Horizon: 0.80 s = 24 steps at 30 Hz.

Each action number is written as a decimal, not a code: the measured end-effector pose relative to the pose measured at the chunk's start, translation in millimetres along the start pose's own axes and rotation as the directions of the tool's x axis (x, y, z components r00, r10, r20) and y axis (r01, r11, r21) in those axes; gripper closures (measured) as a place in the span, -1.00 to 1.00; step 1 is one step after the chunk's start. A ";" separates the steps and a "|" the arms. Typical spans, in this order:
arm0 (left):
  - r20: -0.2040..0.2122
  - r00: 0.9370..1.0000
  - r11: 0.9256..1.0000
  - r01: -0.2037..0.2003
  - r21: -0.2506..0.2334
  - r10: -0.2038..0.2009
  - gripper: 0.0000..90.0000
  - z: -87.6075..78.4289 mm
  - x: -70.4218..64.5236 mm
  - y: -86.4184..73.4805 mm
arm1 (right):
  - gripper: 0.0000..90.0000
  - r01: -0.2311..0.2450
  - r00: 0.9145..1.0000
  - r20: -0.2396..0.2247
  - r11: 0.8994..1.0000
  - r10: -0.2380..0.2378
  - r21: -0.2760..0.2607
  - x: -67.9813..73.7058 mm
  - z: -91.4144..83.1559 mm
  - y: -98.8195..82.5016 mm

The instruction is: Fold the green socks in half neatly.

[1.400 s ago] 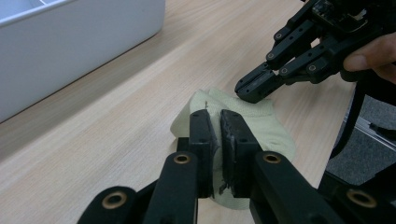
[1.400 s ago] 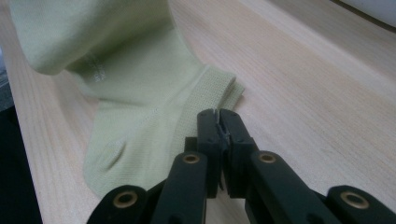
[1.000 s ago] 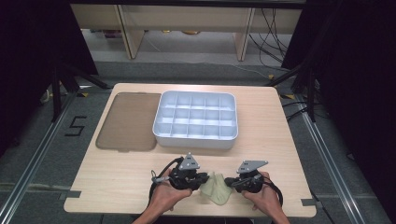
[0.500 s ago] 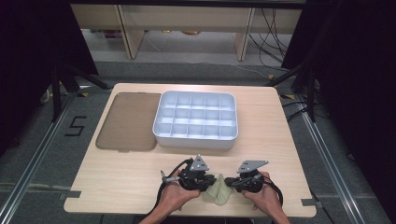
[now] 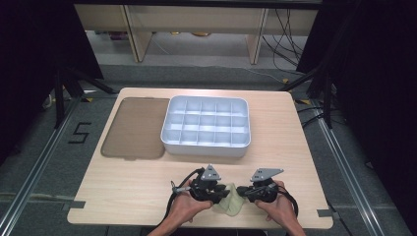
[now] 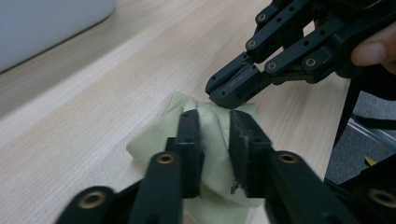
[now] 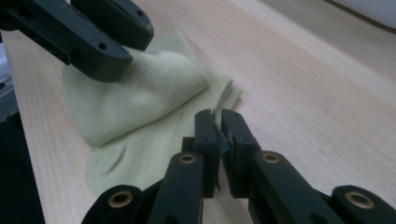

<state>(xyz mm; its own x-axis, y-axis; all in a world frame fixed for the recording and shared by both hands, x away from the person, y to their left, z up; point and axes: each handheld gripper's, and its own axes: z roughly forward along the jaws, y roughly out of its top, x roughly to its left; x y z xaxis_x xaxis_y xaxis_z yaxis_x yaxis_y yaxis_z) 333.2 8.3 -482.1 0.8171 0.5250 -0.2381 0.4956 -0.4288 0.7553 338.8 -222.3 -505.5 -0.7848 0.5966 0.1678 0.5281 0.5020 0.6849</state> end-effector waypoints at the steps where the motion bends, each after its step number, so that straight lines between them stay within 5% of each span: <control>1: 0.009 1.000 1.000 0.014 -0.012 -0.014 0.47 -3.2 0.6 2.5 | 0.90 -0.022 1.000 0.000 1.000 0.022 -0.008 1.9 -1.2 0.3; 8: 0.024 1.000 1.000 0.011 -0.029 -0.010 0.40 -14.6 0.9 8.5 | 0.89 -0.014 1.000 0.004 1.000 0.014 -0.019 -2.8 -5.4 0.1; 17: 0.011 1.000 1.000 -0.025 -0.005 0.025 0.93 -23.9 0.4 3.4 | 0.91 -0.021 1.000 0.010 0.999 0.021 -0.046 -6.3 -14.1 0.3; 24: 0.002 1.000 0.999 -0.024 0.023 0.024 0.98 -20.7 1.5 -6.6 | 0.91 -0.023 1.000 0.017 0.998 0.025 -0.060 -6.6 -19.3 1.6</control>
<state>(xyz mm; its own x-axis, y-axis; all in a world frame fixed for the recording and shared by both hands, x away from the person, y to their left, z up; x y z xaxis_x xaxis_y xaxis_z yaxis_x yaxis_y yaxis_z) 325.0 27.2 -474.7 0.8290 0.5137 -0.2211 0.4827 -0.4576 0.7467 338.6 -237.6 -491.8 -0.7661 0.6191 0.1728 0.5259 0.4491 0.7223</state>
